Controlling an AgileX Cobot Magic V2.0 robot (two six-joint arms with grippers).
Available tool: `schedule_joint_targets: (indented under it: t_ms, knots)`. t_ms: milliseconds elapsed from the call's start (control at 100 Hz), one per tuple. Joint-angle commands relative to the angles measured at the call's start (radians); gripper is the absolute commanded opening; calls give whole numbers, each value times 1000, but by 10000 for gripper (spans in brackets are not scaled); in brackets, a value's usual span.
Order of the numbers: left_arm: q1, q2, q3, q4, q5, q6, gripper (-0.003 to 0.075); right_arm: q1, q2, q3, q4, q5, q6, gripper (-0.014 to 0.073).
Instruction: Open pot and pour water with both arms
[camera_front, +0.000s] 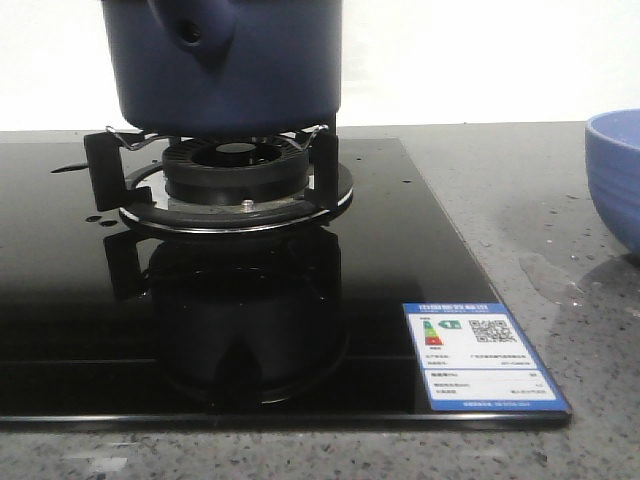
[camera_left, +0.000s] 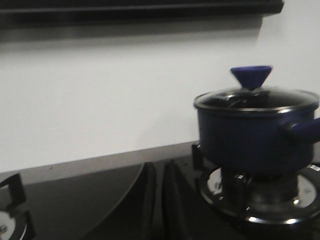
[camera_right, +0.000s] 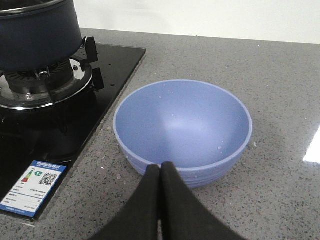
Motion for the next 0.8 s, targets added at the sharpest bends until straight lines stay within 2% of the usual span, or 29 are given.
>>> schedule_joint_targets:
  t_ms: [0, 50, 220, 290, 570, 700, 790]
  knots:
    - [-9, 8, 21, 381, -83, -381, -20, 2, -11, -22, 18, -73, -12, -64]
    - [-4, 8, 63, 407, -90, -453, -20, 2, -11, -22, 18, -73, -12, -64]
    - [46, 6, 185, 428, -35, -516, -20, 2, -11, -22, 18, -73, -12, -64]
    - [81, 4, 187, 467, 36, -515, -20, 2, -11, -22, 18, -73, -12, -64]
    - [161, -25, 187, 545, 154, -515, -20, 2, -11, -22, 18, -72, -12, -64]
    - [163, -25, 187, 668, 167, -515, -20, 2, -11, -22, 18, -72, -12, -64]
    - [163, -25, 187, 683, 167, -515, -20, 2, -11, -22, 18, -72, -12, -64]
